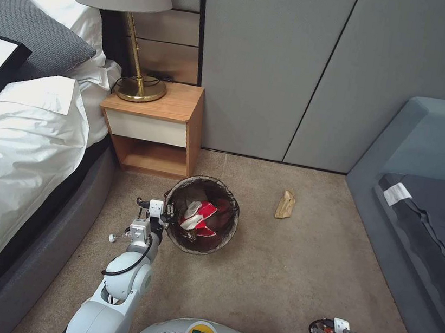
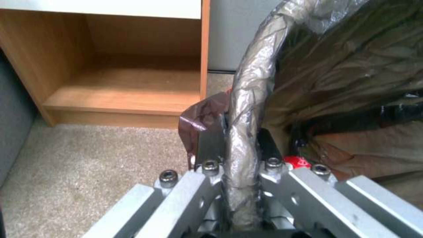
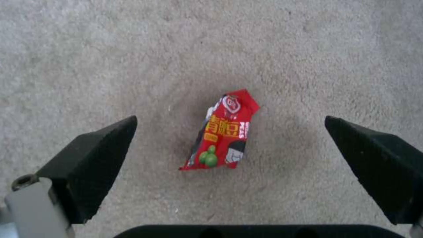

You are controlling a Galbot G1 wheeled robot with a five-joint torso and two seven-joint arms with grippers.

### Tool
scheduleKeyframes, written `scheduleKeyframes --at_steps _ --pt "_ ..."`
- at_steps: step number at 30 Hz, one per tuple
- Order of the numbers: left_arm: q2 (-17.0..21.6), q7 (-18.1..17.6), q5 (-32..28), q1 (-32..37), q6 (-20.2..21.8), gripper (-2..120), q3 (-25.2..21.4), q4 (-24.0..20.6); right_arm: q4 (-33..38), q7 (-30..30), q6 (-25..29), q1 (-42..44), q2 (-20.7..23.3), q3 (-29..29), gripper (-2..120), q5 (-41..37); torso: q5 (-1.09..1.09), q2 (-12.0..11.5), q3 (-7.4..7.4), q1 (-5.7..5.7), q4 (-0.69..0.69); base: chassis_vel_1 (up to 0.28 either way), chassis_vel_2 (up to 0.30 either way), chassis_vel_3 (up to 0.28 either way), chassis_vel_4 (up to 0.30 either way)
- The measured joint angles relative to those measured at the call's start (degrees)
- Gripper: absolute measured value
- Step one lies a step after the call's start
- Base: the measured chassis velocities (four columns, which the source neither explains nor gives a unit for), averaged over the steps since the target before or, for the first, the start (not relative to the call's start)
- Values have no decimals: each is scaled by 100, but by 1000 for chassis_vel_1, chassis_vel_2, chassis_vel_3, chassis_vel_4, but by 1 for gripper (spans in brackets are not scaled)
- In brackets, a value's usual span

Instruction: Pick up the trash bin, then pick up the garbage from the floor and place it into the trash bin.

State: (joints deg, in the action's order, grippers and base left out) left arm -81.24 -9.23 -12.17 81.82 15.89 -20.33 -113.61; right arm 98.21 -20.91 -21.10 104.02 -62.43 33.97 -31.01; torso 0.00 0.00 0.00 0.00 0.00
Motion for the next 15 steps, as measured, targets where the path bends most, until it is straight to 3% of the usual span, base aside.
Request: scheduleKeyframes --at_steps 5,8,15 --pt "-2 -3 6 1 0 0 7 0 -108 3 71 -56 -12 -25 99 41 0 0 0 0 0 0 0 0 0" --pt "0 -5 8 2 1 0 11 0 -169 13 111 -88 -29 -48 92 72 0 0 0 0 0 0 0 0 0" --pt "1 -10 9 6 1 0 14 9 -400 63 218 -137 -81 -117 65 179 0 0 0 0 0 0 0 0 0"
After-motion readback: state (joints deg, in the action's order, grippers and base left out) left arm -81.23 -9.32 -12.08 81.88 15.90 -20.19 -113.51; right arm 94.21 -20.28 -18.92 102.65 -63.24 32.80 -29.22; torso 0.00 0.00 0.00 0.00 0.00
